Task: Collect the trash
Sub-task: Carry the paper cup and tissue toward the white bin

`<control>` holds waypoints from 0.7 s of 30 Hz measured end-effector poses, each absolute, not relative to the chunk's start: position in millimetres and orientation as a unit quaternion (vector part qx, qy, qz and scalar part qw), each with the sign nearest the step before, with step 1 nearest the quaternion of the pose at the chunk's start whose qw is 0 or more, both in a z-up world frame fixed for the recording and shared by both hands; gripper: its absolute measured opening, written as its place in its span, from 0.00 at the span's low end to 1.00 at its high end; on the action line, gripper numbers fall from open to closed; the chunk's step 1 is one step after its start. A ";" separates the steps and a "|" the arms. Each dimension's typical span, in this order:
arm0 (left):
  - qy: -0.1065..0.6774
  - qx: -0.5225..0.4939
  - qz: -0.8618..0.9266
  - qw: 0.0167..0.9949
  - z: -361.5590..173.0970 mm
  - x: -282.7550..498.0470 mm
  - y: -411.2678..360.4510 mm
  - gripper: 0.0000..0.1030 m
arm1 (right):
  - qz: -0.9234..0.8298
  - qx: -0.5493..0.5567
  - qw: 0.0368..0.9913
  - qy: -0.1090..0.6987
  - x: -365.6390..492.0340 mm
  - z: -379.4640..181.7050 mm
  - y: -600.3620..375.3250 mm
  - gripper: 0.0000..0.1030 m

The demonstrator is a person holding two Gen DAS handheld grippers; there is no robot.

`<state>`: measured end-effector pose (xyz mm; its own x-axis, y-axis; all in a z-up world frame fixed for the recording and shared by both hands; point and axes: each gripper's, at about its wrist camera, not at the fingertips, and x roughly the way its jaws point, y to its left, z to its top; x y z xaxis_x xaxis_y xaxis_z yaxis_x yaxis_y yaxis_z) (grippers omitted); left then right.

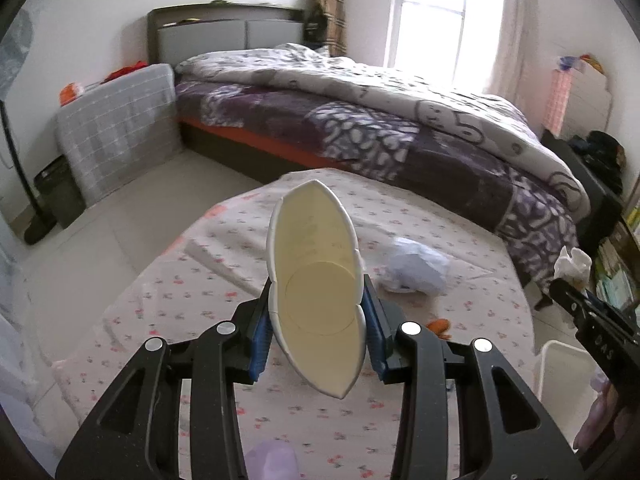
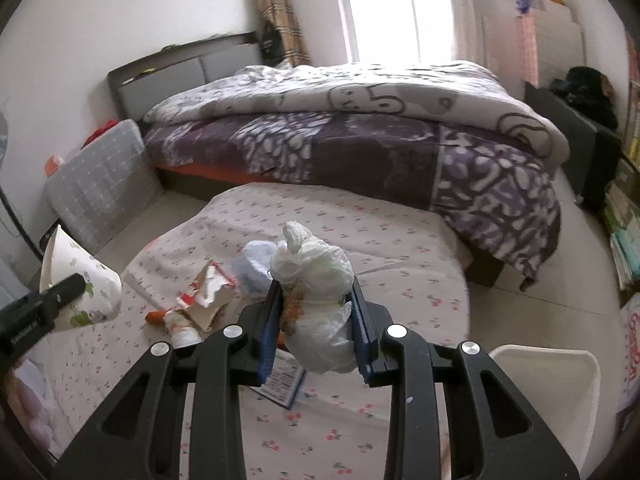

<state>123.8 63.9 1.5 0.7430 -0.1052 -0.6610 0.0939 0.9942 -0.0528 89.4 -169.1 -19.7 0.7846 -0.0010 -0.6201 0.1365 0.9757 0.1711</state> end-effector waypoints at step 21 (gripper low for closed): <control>0.360 0.031 -0.157 0.919 -15.4 98.2 -55.9 0.37 | -0.140 0.123 0.924 0.335 33.0 -12.2 -275.0 0.31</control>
